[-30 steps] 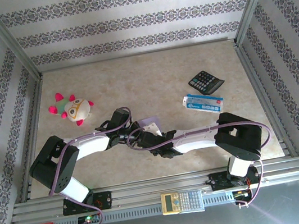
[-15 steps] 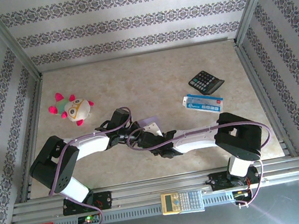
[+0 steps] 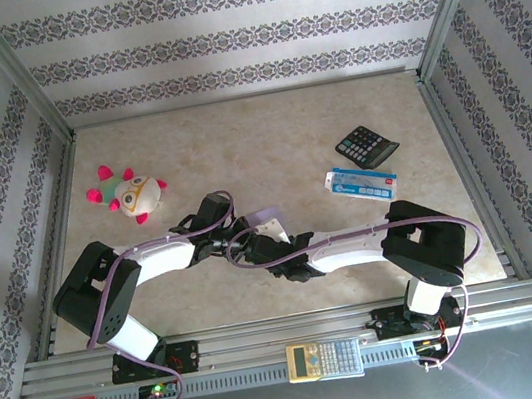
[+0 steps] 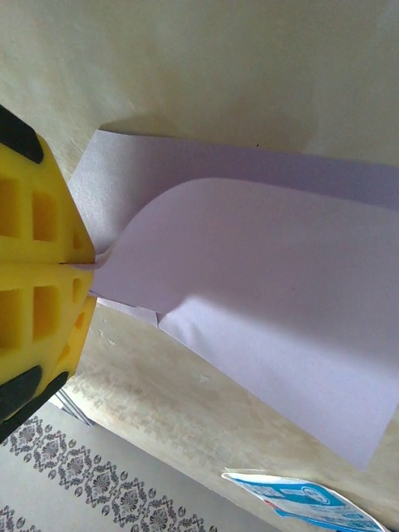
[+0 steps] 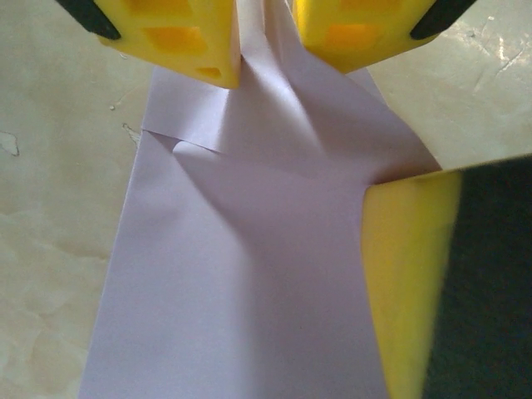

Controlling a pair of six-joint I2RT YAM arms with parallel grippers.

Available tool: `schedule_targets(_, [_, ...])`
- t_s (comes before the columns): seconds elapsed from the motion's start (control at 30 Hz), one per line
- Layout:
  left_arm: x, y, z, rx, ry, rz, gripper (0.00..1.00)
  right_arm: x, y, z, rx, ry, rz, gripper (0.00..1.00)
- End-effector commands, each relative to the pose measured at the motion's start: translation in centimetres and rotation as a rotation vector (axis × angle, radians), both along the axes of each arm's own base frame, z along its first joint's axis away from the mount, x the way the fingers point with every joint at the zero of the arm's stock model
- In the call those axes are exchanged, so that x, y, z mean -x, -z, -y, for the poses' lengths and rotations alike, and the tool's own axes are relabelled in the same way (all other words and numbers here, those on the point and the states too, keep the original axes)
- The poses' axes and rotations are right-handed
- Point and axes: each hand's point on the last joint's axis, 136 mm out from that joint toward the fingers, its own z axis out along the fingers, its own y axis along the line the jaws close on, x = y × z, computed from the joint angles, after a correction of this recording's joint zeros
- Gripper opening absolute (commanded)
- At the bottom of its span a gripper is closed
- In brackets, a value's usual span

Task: Fold a paper plane with a square sheet of paper (pick it up from the middle)
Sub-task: Fourth fold the wing at the center of the table.

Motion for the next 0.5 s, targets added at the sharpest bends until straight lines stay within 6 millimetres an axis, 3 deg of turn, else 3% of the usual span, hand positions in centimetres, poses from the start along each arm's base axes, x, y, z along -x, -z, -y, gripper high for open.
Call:
schedule_targets(0.0, [0.53, 0.55, 0.37, 0.001, 0.024, -0.008, 0.0, 0.04, 0.28, 0.78, 0.042, 0.011, 0.013, 0.2])
schedule_targets(0.47, [0.63, 0.68, 0.07, -0.006, 0.017, -0.005, 0.0, -0.16, -0.21, 0.87, 0.042, -0.003, 0.031, 0.01])
